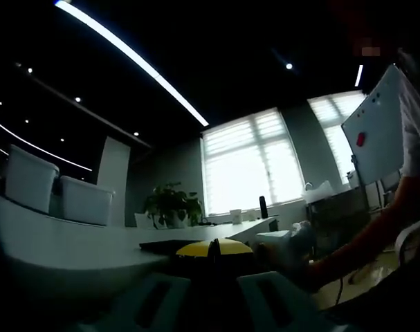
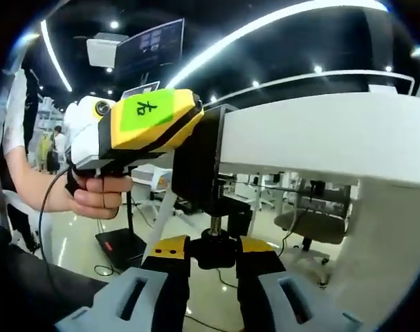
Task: Clamp the fixed fixture on the desktop, loosen the retaining clip, secure it to the edge of the desk, and tighten the retaining clip.
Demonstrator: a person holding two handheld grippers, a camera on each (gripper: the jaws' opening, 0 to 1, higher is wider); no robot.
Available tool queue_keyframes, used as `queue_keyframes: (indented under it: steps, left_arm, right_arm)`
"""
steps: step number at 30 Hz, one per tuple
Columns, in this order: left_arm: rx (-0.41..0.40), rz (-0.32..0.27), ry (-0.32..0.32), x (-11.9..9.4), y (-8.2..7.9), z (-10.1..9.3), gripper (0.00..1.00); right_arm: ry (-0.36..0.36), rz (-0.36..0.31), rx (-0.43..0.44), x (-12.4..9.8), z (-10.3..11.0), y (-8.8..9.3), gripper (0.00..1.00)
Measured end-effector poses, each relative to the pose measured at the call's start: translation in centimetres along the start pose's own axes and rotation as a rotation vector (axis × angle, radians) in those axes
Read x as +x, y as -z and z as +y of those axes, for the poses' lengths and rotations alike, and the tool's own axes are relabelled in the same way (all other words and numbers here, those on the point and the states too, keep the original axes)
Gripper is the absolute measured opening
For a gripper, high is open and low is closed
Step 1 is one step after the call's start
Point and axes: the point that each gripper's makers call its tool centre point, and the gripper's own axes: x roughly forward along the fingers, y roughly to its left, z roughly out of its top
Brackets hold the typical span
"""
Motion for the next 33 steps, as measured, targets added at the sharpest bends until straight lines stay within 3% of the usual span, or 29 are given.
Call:
queue_keyframes:
  steps: [4,8,15,21,24,26,33]
  left_arm:
    - [-0.001,0.001,0.0,0.0,0.0,-0.1,0.02]
    - [0.002,-0.001,-0.001,0.0,0.0,-0.1,0.02]
    - [0.011,0.003,-0.002,0.0,0.1,-0.1,0.02]
    - [0.008,0.0,0.0,0.0,0.0,-0.1,0.02]
    - [0.005,-0.001,-0.002,-0.1,0.0,-0.2,0.02]
    - [0.001,-0.001,-0.005,-0.1,0.0,-0.1,0.02]
    - [-0.009,0.002,-0.005,-0.1,-0.1,-0.1,0.02]
  right_arm:
    - [0.007,-0.005,0.012,-0.1,0.0,0.1,0.26]
    - [0.044,-0.057,0.147,-0.8,0.0,-0.2,0.3]
    - [0.27,-0.044,0.167,-3.1,0.7,2.1,0.33]
    - [0.509,-0.097,0.243,-4.3,2.3,1.9,0.33]
    - [0.628,-0.108,0.225,-4.0,2.3,1.2,0.33]
    - [0.701,-0.087,0.135,-3.7,1.9,0.9,0.31]
    - [0.765,-0.088,0.08,-2.2,0.3,-0.2,0.31]
